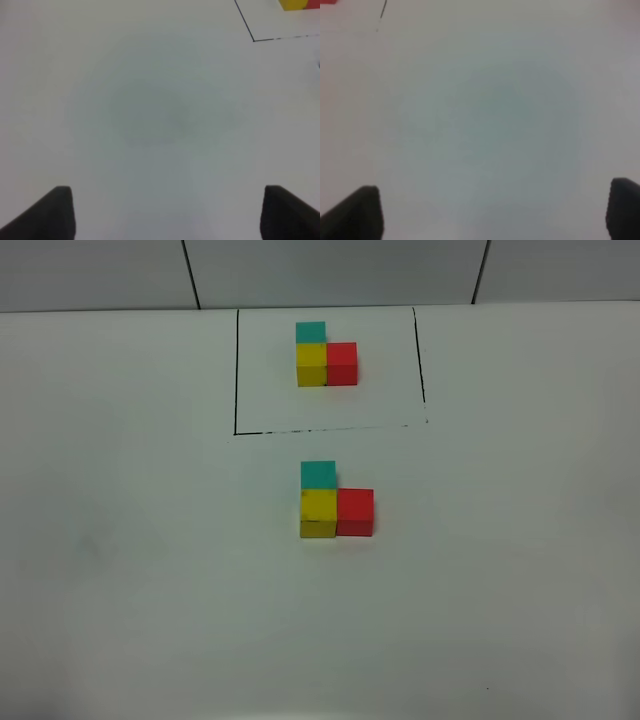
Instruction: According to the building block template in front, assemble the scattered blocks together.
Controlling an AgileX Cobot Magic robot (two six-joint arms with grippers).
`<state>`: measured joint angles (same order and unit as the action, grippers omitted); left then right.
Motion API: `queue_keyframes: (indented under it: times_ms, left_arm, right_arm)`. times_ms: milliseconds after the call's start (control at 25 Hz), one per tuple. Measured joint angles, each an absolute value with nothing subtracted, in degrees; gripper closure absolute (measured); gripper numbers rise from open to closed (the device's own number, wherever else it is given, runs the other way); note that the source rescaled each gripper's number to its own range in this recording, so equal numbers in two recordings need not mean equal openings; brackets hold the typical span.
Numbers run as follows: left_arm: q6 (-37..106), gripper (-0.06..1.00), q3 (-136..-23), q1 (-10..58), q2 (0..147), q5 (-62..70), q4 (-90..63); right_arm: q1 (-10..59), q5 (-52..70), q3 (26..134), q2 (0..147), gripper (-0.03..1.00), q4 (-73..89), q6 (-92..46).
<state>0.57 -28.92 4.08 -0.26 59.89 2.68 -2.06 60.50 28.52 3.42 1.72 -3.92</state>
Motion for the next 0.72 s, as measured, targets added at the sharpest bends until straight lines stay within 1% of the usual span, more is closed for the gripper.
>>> queue_keyframes:
  times_ms: [280,440,720]
  left_arm:
    - [0.57,0.14,-28.92,4.08,-0.26,59.89,2.68]
    - [0.57,0.14,-28.92,4.08,-0.26,59.89,2.68]
    - [0.57,0.14,-28.92,4.08,-0.26,59.89,2.68]
  right_arm:
    - [-1.84,60.5,28.52,2.96,0.09,2.83,-3.6]
    - [-0.44,60.5,28.52,2.96,0.12,2.78,-3.01]
    - [-0.37,60.5,28.52,2.96,0.16,2.6,-2.55]
